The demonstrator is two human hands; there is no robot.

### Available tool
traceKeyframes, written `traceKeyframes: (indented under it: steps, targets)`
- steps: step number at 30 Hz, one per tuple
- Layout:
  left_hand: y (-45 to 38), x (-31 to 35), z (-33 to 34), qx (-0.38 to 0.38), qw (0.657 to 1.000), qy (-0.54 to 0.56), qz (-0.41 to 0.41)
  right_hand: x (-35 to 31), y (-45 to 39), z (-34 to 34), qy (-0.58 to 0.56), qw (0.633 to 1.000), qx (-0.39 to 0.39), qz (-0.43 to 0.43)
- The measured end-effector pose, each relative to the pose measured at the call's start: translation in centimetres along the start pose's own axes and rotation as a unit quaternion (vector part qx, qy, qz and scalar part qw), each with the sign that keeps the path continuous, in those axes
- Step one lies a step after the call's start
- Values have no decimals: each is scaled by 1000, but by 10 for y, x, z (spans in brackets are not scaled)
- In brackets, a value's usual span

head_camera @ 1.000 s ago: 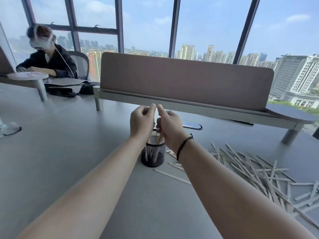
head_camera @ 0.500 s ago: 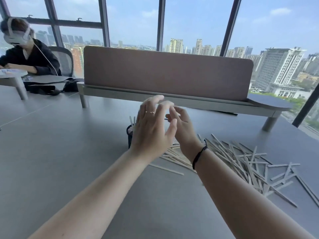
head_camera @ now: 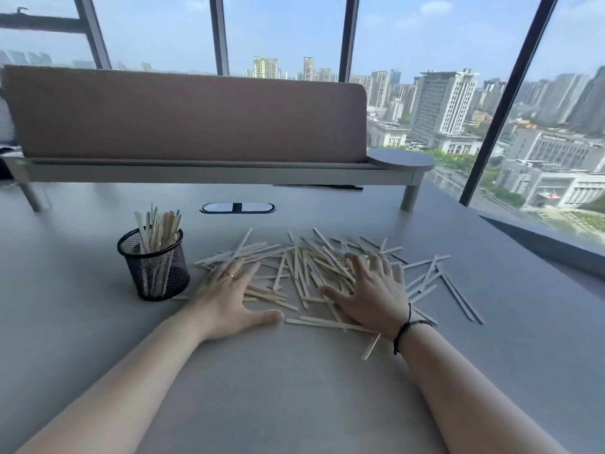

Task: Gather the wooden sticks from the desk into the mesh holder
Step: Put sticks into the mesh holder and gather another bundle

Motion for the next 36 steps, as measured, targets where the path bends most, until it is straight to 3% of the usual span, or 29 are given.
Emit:
traceKeyframes:
  steps: [3,13,23,36]
  targets:
    - [-5,20,1,13,999,19,26,1,-7,2,-11,1000,-23,16]
    - [-20,62,14,78,988,27,133,-7,-16,7,-48,999,19,14]
    - [-27,46,17,187,943,112,252,-11,-11,7,-65,997,30,-23]
    - [-24,40,22,183,938,132,262,-10,-4,1,-44,995,16,-92]
Point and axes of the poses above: each hand's wrist, its own y-axis away from the middle knuckle, its own z-axis out of the palm, x = y × z, the point moved 1 cm from there along -y, towards the middle knuckle, and after that the axes turned 14 degrees about -x, right-handed, at the moved point
